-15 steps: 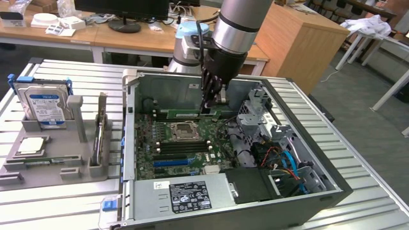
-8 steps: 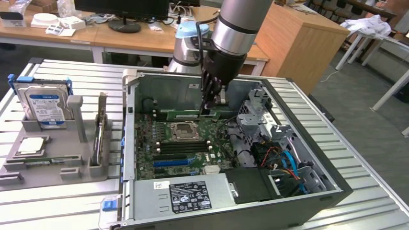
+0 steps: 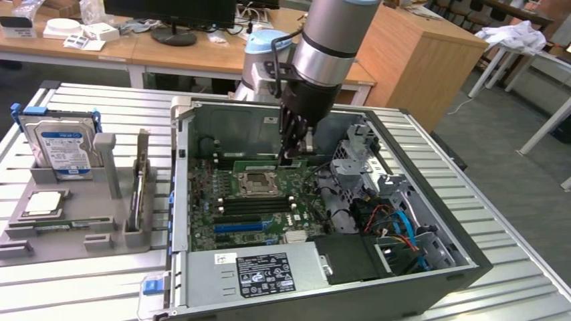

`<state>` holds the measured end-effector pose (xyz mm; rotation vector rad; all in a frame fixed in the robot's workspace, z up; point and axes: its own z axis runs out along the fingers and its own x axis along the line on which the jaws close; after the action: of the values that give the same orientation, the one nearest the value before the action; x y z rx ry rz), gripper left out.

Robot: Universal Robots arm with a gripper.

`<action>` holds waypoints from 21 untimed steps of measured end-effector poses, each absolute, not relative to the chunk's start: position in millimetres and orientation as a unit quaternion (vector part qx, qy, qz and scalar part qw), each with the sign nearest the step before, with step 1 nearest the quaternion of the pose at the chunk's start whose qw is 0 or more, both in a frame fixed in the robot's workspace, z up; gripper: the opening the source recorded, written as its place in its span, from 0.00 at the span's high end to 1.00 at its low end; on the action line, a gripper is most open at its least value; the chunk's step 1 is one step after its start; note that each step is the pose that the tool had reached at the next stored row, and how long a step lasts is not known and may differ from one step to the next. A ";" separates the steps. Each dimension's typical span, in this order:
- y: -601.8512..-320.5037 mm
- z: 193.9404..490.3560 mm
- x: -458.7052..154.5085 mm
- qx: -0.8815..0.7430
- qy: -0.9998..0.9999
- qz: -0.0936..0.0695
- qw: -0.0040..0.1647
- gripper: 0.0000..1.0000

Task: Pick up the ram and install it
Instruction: 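Insert the ram into the slot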

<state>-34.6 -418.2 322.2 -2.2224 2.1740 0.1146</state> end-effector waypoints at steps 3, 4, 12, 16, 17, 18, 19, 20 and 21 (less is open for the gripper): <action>-418.2 317.8 -34.6 -0.714 0.699 0.036 0.016 0.88; -418.2 316.3 -34.6 -0.714 0.699 0.035 0.017 0.88; -418.2 309.3 -34.7 -0.712 0.702 0.035 0.017 0.88; -418.2 308.9 -34.7 -0.704 0.710 0.035 0.018 0.88; -418.2 308.9 -34.7 -0.704 0.710 0.035 0.018 0.88; -418.2 308.9 -34.8 -0.703 0.710 0.035 0.018 0.88; -418.2 308.8 -35.0 -0.703 0.710 0.035 0.018 0.88; -418.4 308.6 -35.1 -0.703 0.710 0.035 0.018 0.88; -418.6 308.5 -35.2 -0.704 0.710 0.035 0.018 0.88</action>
<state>-35.2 -418.6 308.5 -2.1856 2.2045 0.1081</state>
